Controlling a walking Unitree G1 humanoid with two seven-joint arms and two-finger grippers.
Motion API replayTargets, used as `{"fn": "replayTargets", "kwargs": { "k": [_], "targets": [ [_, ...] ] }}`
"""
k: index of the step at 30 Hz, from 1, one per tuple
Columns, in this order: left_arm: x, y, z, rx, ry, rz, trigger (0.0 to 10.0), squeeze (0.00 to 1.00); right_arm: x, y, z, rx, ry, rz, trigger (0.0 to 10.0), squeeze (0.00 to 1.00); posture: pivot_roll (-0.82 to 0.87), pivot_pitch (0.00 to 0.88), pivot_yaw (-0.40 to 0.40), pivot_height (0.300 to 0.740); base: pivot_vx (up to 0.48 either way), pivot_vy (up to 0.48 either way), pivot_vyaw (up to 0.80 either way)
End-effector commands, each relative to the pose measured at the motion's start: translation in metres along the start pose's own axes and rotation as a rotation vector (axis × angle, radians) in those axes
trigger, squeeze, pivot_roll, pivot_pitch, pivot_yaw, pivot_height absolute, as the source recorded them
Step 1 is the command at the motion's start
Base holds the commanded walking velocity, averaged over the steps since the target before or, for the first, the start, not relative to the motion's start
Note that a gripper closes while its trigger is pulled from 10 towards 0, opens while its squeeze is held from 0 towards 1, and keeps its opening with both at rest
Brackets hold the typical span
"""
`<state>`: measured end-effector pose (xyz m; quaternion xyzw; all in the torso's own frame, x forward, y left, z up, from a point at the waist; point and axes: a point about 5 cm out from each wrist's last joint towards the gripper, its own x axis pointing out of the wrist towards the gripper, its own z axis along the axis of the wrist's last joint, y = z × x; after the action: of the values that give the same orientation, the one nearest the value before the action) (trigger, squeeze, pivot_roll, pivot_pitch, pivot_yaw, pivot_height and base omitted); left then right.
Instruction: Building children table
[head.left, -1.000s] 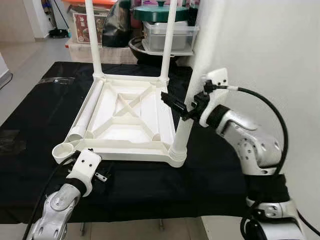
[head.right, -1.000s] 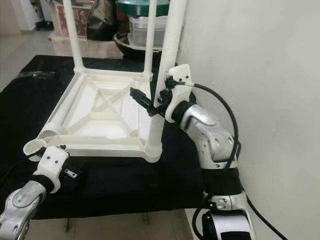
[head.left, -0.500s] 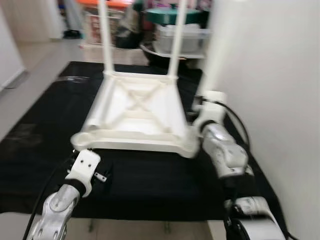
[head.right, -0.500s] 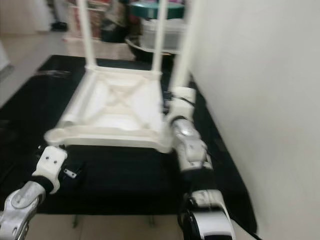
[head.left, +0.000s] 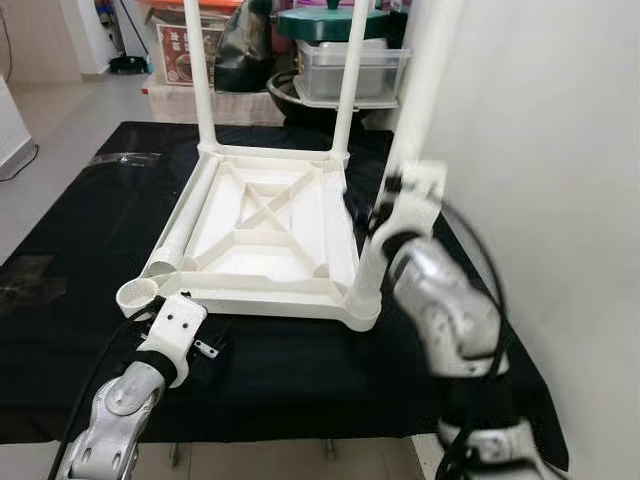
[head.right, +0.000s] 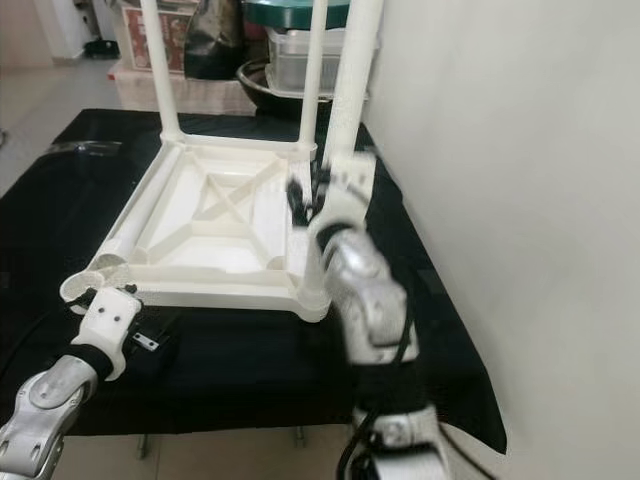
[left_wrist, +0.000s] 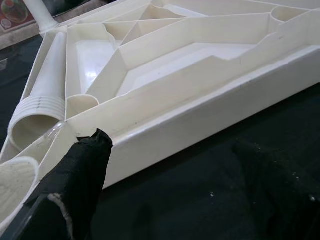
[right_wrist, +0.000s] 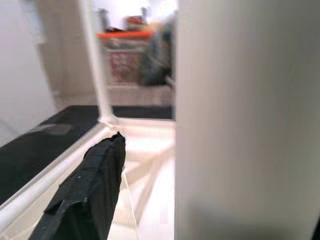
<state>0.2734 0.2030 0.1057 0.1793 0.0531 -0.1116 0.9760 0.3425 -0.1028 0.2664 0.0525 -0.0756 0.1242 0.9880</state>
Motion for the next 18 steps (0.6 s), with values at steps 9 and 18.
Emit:
{"fn": "replayTargets", "kwargs": {
  "k": [9,18],
  "targets": [
    [-0.002,-0.003,-0.003,-0.01,0.003,0.0,10.0,0.0,-0.022,0.009,-0.045,-0.013,0.182,0.722,8.8,0.0,0.06,0.0,-0.117,0.74,0.0,0.0,0.0],
    [-0.004,0.0,-0.002,-0.009,-0.003,0.004,10.0,0.0,0.003,-0.025,-0.088,-0.008,0.336,0.065,0.0,0.0,0.08,0.0,-0.115,0.74,0.0,0.0,0.0]
  ]
}}
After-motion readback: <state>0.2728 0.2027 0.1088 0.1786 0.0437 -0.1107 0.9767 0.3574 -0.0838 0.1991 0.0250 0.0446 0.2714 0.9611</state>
